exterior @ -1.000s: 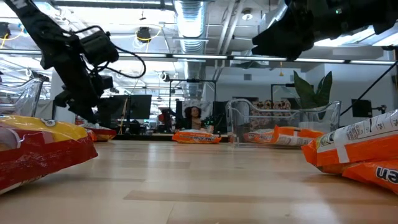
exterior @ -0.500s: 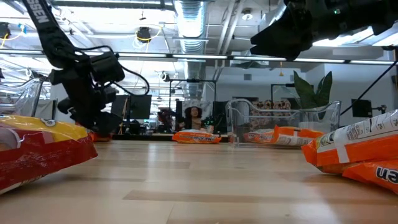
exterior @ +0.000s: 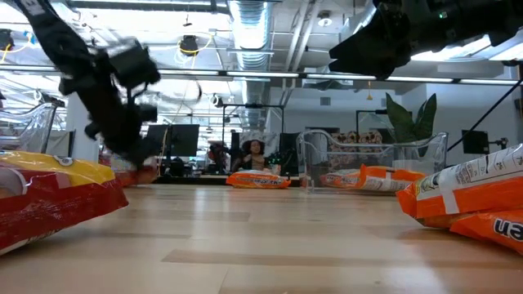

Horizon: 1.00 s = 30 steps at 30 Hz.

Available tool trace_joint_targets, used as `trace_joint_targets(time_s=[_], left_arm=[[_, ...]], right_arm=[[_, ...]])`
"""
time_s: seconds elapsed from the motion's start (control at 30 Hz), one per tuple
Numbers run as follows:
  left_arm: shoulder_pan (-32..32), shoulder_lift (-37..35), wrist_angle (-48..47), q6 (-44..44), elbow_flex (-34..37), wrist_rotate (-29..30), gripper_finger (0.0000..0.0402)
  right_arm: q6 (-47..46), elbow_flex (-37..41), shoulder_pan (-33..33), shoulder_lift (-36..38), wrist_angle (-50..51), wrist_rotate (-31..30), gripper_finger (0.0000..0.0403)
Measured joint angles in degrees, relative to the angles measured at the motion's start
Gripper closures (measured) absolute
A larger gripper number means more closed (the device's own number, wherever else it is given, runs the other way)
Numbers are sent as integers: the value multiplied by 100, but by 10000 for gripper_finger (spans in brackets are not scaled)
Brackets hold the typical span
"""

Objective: Sort Maruchan noodles
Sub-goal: Put the red noodle pack into the bottom left transparent bin

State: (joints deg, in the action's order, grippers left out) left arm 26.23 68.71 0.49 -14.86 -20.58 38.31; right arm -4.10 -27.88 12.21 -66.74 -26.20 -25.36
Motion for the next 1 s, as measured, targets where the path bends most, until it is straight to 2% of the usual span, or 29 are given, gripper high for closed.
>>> trace_joint_targets(time_s=[0.13, 0.27, 0.4, 0.53, 0.63, 0.8, 1.0], left_arm=[[-440, -792, -636, -63, -228, -91, 401], [-1039, -1296, -996, -130, -422, -80, 401], [-1421, -1434, -985, -129, -469, -224, 401], [-1362, -1205, -982, -2, -469, -220, 393], [-1023, -946, -959, 324, -615, -442, 365], [-400, -290, -1460, 779, -1174, -1005, 285], [-160, 774, -2155, 1327, -1765, -1301, 196]], right_arm=[[-2, 0, 0, 0, 1, 0, 155], [-33, 0, 0, 0, 1, 0, 155], [-43, 0, 0, 0, 1, 0, 155], [-43, 0, 2, 0, 0, 0, 155], [-40, 0, 0, 0, 1, -2, 155], [-41, 0, -36, 0, 1, -2, 155], [-42, 0, -116, -2, 43, -2, 155]])
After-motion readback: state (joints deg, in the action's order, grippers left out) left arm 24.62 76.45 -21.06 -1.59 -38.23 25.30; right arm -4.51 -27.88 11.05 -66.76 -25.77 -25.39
